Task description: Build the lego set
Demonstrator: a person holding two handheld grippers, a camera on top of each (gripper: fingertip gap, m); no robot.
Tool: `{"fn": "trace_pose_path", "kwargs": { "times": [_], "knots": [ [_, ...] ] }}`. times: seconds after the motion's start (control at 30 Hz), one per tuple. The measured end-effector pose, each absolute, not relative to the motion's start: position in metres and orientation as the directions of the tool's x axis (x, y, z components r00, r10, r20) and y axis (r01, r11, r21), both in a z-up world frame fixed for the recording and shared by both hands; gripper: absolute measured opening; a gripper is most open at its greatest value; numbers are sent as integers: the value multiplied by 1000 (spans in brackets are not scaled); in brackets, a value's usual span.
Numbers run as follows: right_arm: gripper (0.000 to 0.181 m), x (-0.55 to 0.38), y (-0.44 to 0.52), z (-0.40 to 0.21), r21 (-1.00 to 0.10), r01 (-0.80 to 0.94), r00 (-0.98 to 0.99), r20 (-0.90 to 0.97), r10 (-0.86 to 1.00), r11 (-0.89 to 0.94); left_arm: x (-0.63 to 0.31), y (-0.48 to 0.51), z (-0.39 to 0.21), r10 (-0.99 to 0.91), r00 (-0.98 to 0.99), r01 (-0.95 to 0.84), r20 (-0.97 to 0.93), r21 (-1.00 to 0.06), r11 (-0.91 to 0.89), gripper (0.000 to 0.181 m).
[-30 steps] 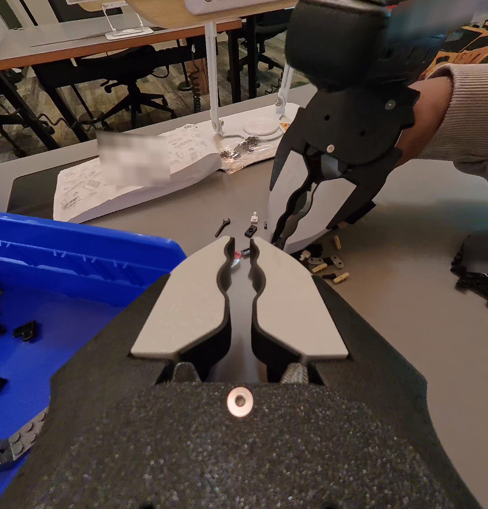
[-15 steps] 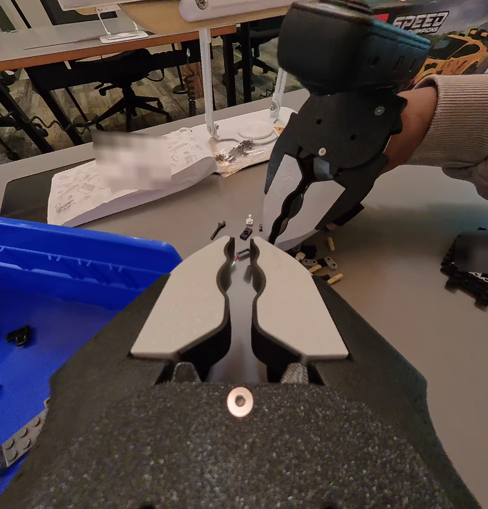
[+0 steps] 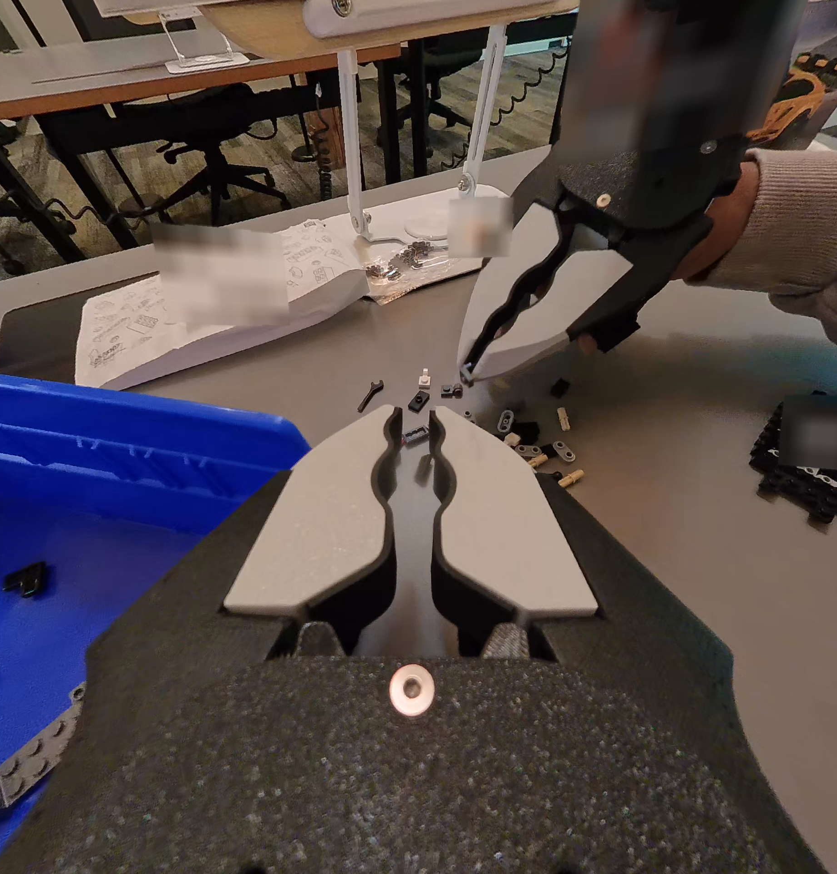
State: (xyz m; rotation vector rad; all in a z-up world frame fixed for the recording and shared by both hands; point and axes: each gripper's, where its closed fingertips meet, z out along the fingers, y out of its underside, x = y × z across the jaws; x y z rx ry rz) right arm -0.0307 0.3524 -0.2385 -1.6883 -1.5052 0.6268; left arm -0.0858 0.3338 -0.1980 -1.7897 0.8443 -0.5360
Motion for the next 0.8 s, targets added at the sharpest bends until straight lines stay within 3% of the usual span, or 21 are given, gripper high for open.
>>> {"fn": "trace_pose_path", "kwargs": {
  "times": [0.13,0.3,0.53,0.7,0.8],
  "knots": [
    [3,-30,348,-215,-899,437,208,141,968,37,-83,333,-199,-767,641,-288,-21,-933,-214,10],
    [3,-32,324,-185,-980,191,153,-21,988,-51,-72,325,-197,-802,597,-281,-23,-942,-182,13],
    [3,-21,305,-139,-940,-134,-66,-308,949,-314,-50,306,-193,-851,515,-308,-100,-948,-76,14],
    [3,-18,312,-147,-948,-75,-5,-311,950,-310,-54,310,-198,-833,534,-360,-147,-931,-66,13],
    [3,-12,335,-185,-950,201,200,-198,959,-239,-73,322,-207,-797,590,-409,-132,-900,-154,10]
  ]
}}
